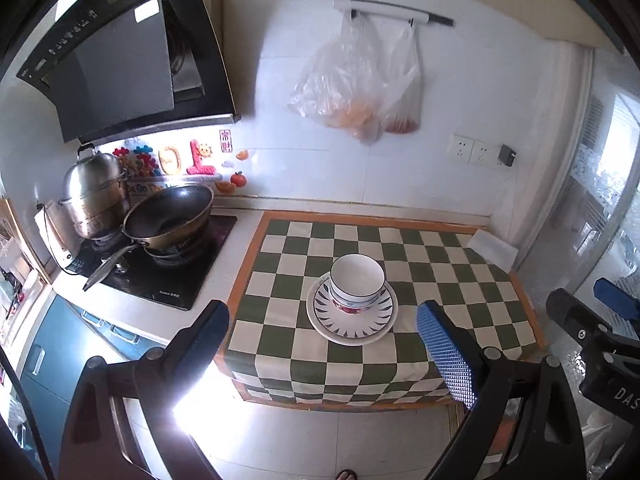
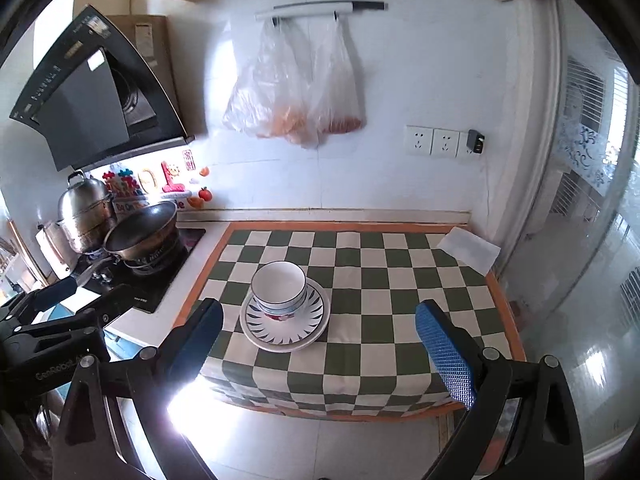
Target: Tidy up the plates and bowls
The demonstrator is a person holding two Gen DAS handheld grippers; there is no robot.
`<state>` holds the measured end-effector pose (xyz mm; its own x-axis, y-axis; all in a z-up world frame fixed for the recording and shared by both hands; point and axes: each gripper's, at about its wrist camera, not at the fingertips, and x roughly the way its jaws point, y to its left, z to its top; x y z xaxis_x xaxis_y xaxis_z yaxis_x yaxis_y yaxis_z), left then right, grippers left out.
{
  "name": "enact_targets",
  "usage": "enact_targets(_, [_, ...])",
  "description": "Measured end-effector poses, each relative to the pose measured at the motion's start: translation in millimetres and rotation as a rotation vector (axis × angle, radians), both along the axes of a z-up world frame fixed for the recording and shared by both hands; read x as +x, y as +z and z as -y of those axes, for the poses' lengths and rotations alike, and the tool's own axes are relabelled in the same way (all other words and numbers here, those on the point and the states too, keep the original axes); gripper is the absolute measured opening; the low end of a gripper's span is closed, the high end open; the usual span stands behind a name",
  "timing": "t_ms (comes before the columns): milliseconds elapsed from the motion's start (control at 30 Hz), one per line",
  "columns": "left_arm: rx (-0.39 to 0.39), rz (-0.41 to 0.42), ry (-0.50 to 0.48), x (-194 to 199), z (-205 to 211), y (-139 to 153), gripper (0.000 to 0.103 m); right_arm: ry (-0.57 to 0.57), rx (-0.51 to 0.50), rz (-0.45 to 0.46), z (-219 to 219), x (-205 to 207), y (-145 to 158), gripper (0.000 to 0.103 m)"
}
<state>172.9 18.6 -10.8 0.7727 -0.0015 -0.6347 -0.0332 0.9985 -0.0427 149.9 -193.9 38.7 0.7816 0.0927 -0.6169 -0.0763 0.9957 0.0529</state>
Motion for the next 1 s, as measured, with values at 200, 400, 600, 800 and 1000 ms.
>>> enact_targets(200, [-0.004, 0.013, -0.013, -28, -8, 4, 0.096, -0.027, -0.005, 0.026, -5, -38, 10, 0.099])
enact_targets(400, [-0.003, 0.023, -0.008, -46, -13, 7, 0.096, -0.034, -0.003, 0.026, -9, -66, 17, 0.099])
enact_targets(600, [0.014, 0.031, -0.029, -61, -15, 8, 0.096, -0.045, -0.011, 0.038, -16, -84, 20, 0.099])
enact_targets(800, [0.012, 0.050, -0.035, -72, -20, 14, 0.096, -0.058, -0.016, 0.040, -23, -97, 21, 0.099])
enact_targets(1000, [0.008, 0.054, -0.037, -76, -24, 15, 0.096, -0.070, -0.022, 0.042, -27, -100, 22, 0.099])
